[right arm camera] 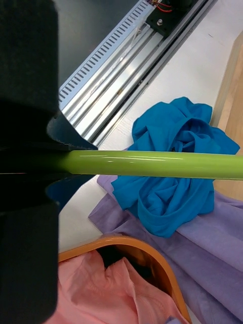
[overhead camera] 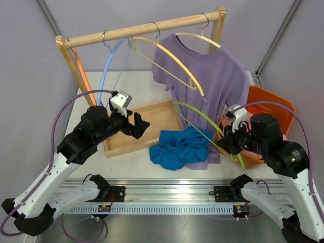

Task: Remove the t-shirt from the hanger
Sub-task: Hang the hanger back to the clothesline with the right arm

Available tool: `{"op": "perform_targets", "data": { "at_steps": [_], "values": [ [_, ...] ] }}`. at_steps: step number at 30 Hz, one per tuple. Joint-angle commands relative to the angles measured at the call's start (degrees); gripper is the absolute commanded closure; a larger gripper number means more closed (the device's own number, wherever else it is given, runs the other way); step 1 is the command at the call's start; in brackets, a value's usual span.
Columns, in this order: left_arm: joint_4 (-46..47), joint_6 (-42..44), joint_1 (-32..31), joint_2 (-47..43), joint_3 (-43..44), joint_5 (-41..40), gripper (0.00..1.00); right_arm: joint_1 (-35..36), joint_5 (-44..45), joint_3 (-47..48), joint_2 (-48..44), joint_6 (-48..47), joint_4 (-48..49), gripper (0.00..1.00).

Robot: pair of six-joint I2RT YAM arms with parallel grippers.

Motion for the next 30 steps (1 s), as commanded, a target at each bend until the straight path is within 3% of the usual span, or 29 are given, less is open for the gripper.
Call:
{"op": "perform_targets", "data": {
  "at_steps": [1,7,20,23,30],
  "values": [
    [4.43,-1.07,0.09,-0.53,0.06,-0.35,0.01,-0.57,-4.31,1.00,1.24,1.50,5.06,1.00],
    [4.52,-0.89,0.09,-1.14,-0.11,-0.88,0.01,-0.57,-10.92,-0.75,0.45,0.09,4.10,1.00],
    [3.64,0.25,0.17,-2.02,-0.02,-1.22,0.01,-2.33,-22.80,-4.26,-0.51,9.67,3.66,1.00],
    [3.64,0.16,0.09,-2.37,-0.38,-1.40,0.01,-3.03,-22.28,-4.96,-0.25,10.45,1.99,1.00],
    [3.64,0.51,0.09,-2.11,0.24,-1.23,0.01,-5.84,-11.30,-2.25,2.56,14.23,6.10,1.00]
  ]
}}
